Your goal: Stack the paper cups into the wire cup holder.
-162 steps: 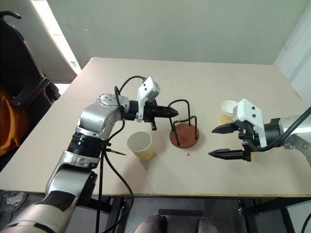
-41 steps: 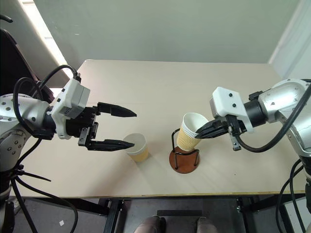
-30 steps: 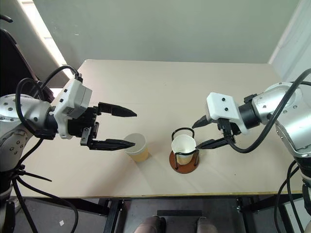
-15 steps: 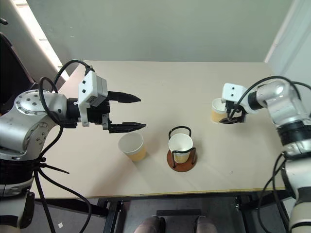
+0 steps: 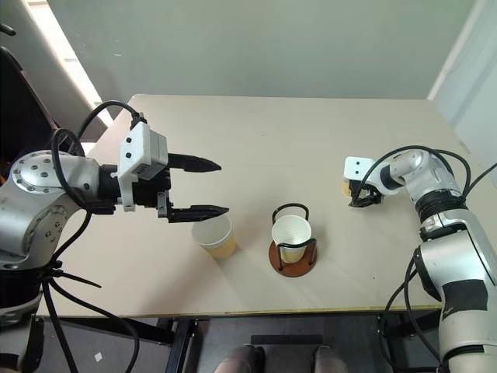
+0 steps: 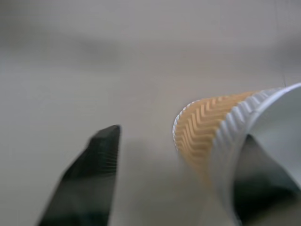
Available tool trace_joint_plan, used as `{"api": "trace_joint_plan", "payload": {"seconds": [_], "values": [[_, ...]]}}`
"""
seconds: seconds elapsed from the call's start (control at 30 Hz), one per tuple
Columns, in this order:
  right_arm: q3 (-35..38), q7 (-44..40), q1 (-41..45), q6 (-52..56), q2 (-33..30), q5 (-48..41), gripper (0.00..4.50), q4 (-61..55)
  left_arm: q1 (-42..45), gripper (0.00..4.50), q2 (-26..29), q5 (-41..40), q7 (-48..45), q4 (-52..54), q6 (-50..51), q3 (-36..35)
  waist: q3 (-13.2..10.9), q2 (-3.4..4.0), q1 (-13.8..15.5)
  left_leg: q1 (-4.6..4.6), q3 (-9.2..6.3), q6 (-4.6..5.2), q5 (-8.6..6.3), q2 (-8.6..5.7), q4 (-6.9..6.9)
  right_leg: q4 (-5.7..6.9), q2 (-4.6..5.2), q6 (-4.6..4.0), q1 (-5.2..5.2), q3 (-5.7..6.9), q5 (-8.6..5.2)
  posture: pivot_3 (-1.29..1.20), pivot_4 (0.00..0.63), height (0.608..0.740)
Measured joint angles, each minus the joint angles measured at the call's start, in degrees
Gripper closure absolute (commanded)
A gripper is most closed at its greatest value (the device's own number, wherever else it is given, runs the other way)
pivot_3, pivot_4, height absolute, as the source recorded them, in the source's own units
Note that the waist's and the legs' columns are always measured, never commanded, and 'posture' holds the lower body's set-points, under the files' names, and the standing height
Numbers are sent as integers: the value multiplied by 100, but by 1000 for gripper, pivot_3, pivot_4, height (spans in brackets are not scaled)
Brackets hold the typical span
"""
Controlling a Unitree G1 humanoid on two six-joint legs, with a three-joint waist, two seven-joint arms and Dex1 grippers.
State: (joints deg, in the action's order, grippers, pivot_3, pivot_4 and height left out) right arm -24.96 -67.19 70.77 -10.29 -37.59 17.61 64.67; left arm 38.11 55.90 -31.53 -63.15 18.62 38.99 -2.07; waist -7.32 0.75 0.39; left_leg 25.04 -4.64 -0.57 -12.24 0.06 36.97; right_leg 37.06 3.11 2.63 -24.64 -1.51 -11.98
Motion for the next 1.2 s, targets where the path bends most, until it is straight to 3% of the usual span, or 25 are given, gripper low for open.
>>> {"api": "trace_joint_plan", "payload": {"seconds": [0.2, 0.4, 0.53, 0.77, 0.97, 1.2], "values": [[102, -195, 108, -191, -37, 14, 4464, -20, -2, 0, 52, -7, 2, 19, 18, 0, 0, 0, 0, -2, 0, -1, 1, 1, 0, 5, 0, -6, 1, 1, -2, 0, 150, 740], [390, -1242, 104, -90, -409, -394, 4464, -942, -15, 0, 211, -7, -167, -50, -7, -2, -2, 3, -1, 1, 2, -9, -2, 1, -5, 1, -1, -14, -2, 1, -6, 0, 150, 740], [771, -2376, -21, 1204, -1047, -2005, 4464, -3307, -58, 0, 249, 17, -262, -144, -85, -14, -2, 3, -9, 7, 5, -67, 23, 3, -10, -6, -6, -33, -3, 4, -19, 0, 150, 740], [1044, -2505, -175, 3194, -1504, -4230, 4464, -6281, -166, 0, 242, -12, -365, -156, -156, -12, 0, -2, -20, -4, 1, -73, 26, 9, -12, -8, -13, -69, 7, 2, -56, 0, 150, 740], [969, -2489, -875, 3533, -1668, -4251, 4464, -7439, -443, 0, 444, -614, -873, -45, -9, -378, 0, -7, -23, -7, -3, -43, 23, 8, -2, 4, -12, -76, 9, -1, -58, 0, 150, 740], [766, -2484, -1057, 3467, -1624, -3789, 4464, -7631, -772, 0, 862, -1197, -1447, 107, 113, -842, 0, -7, -34, -17, -3, 9, 18, 8, -1, 28, -12, -81, 9, 0, -54, 0, 150, 740]]}}
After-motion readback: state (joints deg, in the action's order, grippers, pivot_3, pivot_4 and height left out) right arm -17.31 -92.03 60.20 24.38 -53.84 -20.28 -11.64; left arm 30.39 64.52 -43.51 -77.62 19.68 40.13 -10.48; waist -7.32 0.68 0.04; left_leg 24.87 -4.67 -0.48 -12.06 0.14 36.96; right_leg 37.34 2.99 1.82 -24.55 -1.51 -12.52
